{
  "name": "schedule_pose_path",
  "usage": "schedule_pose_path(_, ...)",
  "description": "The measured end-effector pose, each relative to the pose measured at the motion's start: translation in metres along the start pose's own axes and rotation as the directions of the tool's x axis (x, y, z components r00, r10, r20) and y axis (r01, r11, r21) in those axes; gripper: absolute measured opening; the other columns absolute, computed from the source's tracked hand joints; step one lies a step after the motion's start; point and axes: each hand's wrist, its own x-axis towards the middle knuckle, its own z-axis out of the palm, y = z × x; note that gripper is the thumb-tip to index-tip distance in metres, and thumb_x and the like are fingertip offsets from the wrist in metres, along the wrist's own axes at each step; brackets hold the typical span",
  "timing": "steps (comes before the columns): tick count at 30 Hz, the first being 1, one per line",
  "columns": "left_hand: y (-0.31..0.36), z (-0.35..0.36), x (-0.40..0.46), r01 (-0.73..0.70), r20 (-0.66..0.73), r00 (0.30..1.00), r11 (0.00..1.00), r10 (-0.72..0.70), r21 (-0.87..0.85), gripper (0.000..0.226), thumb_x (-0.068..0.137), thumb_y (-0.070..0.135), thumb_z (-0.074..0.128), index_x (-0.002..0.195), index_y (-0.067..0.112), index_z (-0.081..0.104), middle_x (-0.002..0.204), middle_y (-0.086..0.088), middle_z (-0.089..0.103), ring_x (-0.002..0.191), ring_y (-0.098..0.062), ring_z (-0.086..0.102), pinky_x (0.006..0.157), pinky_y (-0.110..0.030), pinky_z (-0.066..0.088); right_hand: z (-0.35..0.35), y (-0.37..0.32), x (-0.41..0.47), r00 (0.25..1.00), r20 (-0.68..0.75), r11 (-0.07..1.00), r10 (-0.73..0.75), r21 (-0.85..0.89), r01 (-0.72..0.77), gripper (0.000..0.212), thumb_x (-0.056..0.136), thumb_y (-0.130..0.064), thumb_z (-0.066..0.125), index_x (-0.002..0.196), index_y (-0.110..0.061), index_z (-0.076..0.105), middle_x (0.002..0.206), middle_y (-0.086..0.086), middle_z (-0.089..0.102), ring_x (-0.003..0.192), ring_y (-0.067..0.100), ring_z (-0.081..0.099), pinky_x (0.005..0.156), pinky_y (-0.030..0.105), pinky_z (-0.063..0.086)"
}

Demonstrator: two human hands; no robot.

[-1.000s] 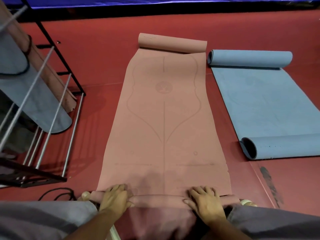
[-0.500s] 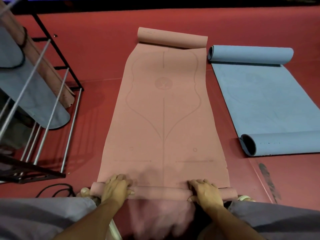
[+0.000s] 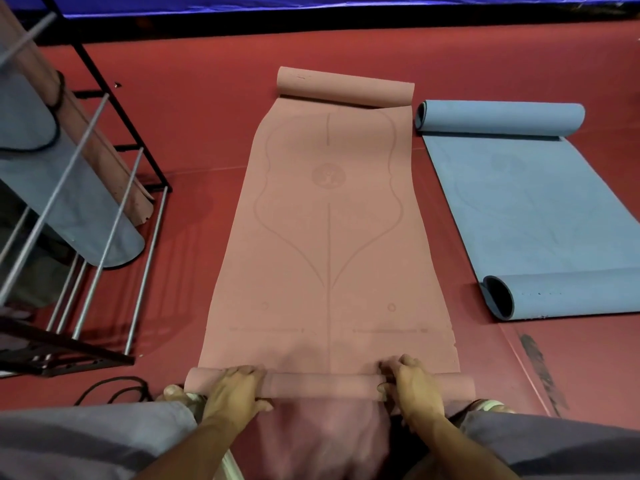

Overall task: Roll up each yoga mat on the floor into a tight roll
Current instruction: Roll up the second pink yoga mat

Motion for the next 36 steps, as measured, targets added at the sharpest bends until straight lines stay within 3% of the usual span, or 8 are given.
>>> schedule_pose_path(4,0.007,-0.009,0.015,0.027,0.084,0.996,0.999,-0.03,0.041,0.049,0.093,0.046,0.069,0.14,0.036,0.057,0.13,0.007,0.067,0.12,-0.013,0.063,0.105,-0.028,0.044,-0.001,-0.002,-0.003,0.995,-0.096,1.0,-0.019,0.001,0.019,0.028,0.092,-0.044,0.07,0.113,-0.025,0.068,0.109,-0.007,0.061,0.109,0.022,0.056,0.084,0.035,0.048)
schedule_pose_path(7,0.008,-0.014,0.023,0.08,0.122,0.989,0.997,-0.079,-0.005,0.041,0.095,0.044,0.067,0.135,0.034,0.063,0.122,0.004,0.07,0.113,-0.016,0.067,0.098,-0.03,0.049,0.006,0.01,-0.008,0.994,-0.05,0.995,-0.097,-0.043,0.095,0.053,0.083,-0.061,0.072,0.127,-0.033,0.066,0.119,-0.01,0.06,0.112,0.02,0.053,0.089,0.038,0.055)
schedule_pose_path(10,0.006,-0.013,0.027,0.104,0.167,0.982,0.992,-0.092,-0.066,0.037,0.093,0.043,0.067,0.128,0.033,0.067,0.125,0.0,0.064,0.115,-0.022,0.064,0.099,-0.033,0.049,0.008,0.011,-0.01,0.993,0.015,0.982,-0.118,-0.145,0.119,0.06,0.079,-0.047,0.079,0.135,-0.038,0.061,0.129,-0.012,0.056,0.118,0.021,0.049,0.095,0.037,0.052)
schedule_pose_path(13,-0.009,-0.003,0.038,0.129,0.101,0.989,0.976,-0.112,-0.174,0.028,0.076,0.039,0.07,0.103,0.033,0.071,0.122,-0.011,0.066,0.103,-0.028,0.071,0.092,-0.047,0.059,0.005,0.008,0.0,0.995,-0.03,0.965,-0.092,-0.25,0.082,0.049,0.067,-0.041,0.09,0.113,-0.042,0.074,0.111,-0.004,0.061,0.096,0.027,0.054,0.078,0.041,0.051)
schedule_pose_path(16,-0.002,-0.016,0.043,0.172,0.12,0.982,0.956,-0.146,-0.239,0.027,0.082,0.023,0.076,0.107,0.026,0.068,0.11,0.0,0.071,0.096,-0.018,0.072,0.09,-0.037,0.058,0.004,0.011,0.012,0.997,-0.025,0.948,-0.075,-0.312,0.063,0.043,0.069,-0.042,0.088,0.109,-0.049,0.075,0.098,-0.003,0.057,0.086,0.027,0.054,0.068,0.041,0.047)
schedule_pose_path(21,0.009,-0.026,0.042,0.183,-0.049,0.982,0.983,-0.185,-0.027,0.026,0.088,0.053,0.072,0.106,0.043,0.057,0.114,0.015,0.056,0.119,-0.013,0.048,0.094,-0.031,0.033,-0.011,0.005,0.027,0.997,0.025,0.949,-0.073,-0.305,0.077,0.047,0.105,-0.034,0.045,0.149,-0.049,0.046,0.133,-0.006,0.049,0.125,0.023,0.043,0.096,0.04,0.039)
schedule_pose_path(28,0.013,-0.026,0.046,0.124,-0.128,0.982,0.987,-0.136,-0.099,0.009,0.091,0.034,0.068,0.098,0.037,0.064,0.104,0.013,0.067,0.106,-0.016,0.061,0.085,-0.033,0.046,-0.018,-0.005,0.034,0.999,-0.02,0.987,0.036,-0.155,-0.039,0.029,0.092,-0.028,0.06,0.119,-0.037,0.057,0.122,-0.009,0.057,0.12,0.022,0.049,0.091,0.037,0.04)
schedule_pose_path(36,0.012,-0.01,0.034,0.098,-0.146,0.985,0.995,-0.092,0.036,0.05,0.074,0.079,0.051,0.093,0.042,0.079,0.106,0.003,0.066,0.103,-0.024,0.06,0.094,-0.046,0.038,-0.003,-0.005,0.035,0.98,-0.19,0.998,0.06,-0.016,-0.064,0.014,0.096,-0.028,0.058,0.108,-0.026,0.066,0.104,-0.002,0.054,0.107,0.027,0.053,0.076,0.04,0.049)
